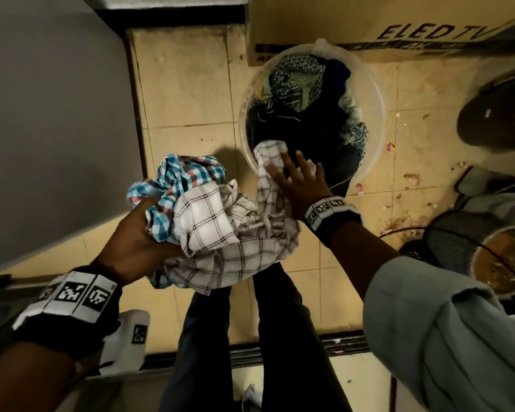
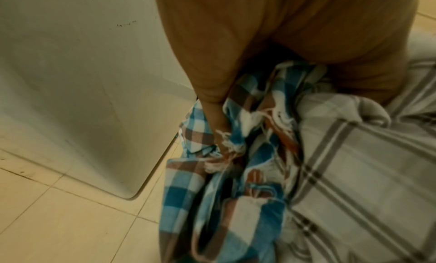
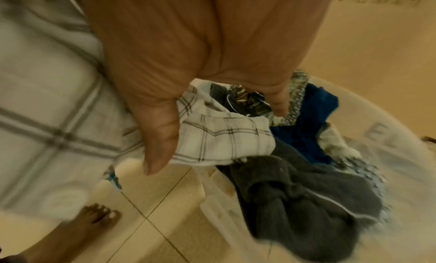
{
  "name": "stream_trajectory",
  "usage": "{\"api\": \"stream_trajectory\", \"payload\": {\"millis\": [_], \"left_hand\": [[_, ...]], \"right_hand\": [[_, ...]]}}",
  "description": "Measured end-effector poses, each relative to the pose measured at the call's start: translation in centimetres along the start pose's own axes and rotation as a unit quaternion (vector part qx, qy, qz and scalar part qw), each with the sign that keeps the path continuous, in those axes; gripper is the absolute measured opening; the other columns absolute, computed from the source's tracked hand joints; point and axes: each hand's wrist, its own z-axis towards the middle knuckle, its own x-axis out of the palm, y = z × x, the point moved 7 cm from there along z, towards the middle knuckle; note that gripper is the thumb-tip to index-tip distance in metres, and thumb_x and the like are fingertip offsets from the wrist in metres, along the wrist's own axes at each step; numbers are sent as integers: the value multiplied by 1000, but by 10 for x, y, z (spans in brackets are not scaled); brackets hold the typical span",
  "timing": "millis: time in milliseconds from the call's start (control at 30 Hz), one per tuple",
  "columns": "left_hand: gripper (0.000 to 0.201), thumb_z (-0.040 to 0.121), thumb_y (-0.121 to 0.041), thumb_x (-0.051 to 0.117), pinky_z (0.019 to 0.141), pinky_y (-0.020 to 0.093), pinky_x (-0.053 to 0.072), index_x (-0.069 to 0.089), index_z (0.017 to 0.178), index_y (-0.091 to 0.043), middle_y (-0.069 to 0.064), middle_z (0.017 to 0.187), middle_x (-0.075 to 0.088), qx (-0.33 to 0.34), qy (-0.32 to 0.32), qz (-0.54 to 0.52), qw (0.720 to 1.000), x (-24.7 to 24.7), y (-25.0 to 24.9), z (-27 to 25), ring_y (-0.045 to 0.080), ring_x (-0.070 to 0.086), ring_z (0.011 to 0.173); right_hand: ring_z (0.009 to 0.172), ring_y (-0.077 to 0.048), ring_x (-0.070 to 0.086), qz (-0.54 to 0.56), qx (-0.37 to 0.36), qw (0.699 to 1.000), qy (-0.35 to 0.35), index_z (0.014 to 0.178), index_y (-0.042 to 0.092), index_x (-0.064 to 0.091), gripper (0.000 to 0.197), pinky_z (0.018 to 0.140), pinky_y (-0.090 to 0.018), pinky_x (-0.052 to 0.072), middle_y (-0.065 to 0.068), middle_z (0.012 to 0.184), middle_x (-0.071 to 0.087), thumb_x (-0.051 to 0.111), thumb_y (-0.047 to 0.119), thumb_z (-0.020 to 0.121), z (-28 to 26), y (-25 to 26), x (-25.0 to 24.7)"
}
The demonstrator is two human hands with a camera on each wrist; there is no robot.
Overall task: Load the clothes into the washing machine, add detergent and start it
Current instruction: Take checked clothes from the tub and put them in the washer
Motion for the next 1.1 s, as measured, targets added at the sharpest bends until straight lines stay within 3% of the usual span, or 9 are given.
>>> {"api": "stream_trajectory", "payload": {"millis": [133, 233, 333, 467, 600, 733, 867, 967, 1100], "left_hand": [[94, 50, -42, 87, 105, 46, 44, 51, 134, -22, -12, 130, 61, -35, -9, 38, 999, -1, 10, 3, 9, 57, 121], [87, 53, -42, 87, 103, 47, 45, 55, 131, -25, -11, 128, 62, -39, -12, 48, 998, -1, 11, 7, 12, 58, 119], [84, 54, -34, 85, 103, 37, 46, 55, 132, -19, -8, 128, 63, -35, -34, -6, 999, 5, -2, 13, 12, 59, 119], [68, 64, -3, 81, 99, 33, 49, 57, 128, -9, -4, 119, 67, -62, -75, -63, 993, 17, -11, 24, 12, 63, 112], [63, 69, 8, 75, 100, 45, 47, 58, 126, -13, -2, 118, 67, -67, -102, -54, 991, 29, -25, 28, 17, 62, 110], [58, 70, 10, 74, 96, 41, 49, 57, 120, -16, 1, 113, 68, -41, -107, -80, 990, 38, -69, 9, 20, 64, 105], [54, 71, 14, 72, 85, 25, 54, 60, 115, -13, 0, 109, 70, 6, -122, -100, 987, 34, -112, -26, 10, 67, 100], [48, 70, 8, 75, 77, 25, 53, 61, 108, -17, -2, 101, 72, 27, -154, -124, 980, 19, -137, -59, 5, 68, 89], [55, 66, -1, 81, 89, 37, 54, 63, 116, -14, 0, 108, 73, 53, -178, -175, 967, 4, -165, -99, 15, 69, 100]], "right_hand": [[146, -39, 9, -13, -30, 996, 83, 150, 37, 8, 70, 111, -67, 16, -6, 161, 3, 48, 24, 94, 21, 9, 5], [124, -38, 48, 19, 46, 997, 67, 137, 23, 45, 40, 105, -58, 34, -15, 138, 49, 43, 21, 97, 21, -17, -5], [100, -38, 60, 229, 167, 958, 38, 111, 8, 63, 27, 89, -48, 50, -21, 113, 63, 49, 21, 93, 4, -57, -14], [62, -26, 40, 515, 272, 788, -198, 63, 6, 47, 33, 60, -40, 35, -24, 67, 45, 43, 36, 76, -51, -98, -52], [62, -15, 49, 673, 291, 629, -258, 70, 21, 48, 21, 71, -33, 40, -1, 70, 51, 45, 12, 88, -105, -101, -81], [78, -21, 66, 826, 201, 474, -227, 84, 15, 58, 19, 70, -31, 54, -3, 82, 66, 47, 30, 90, -142, -51, -105], [115, -32, 60, 885, 111, 420, -168, 123, 6, 59, 39, 97, -43, 47, -14, 122, 64, 39, 19, 92, -161, 14, -133], [114, -30, 62, 911, 67, 372, -164, 122, 7, 63, 39, 92, -39, 53, -13, 123, 66, 35, 13, 95, -190, 34, -158], [114, -28, 60, 840, 113, 461, -261, 113, 18, 66, 22, 99, -46, 47, -1, 114, 69, 55, 23, 95, -222, 35, -178]]}}
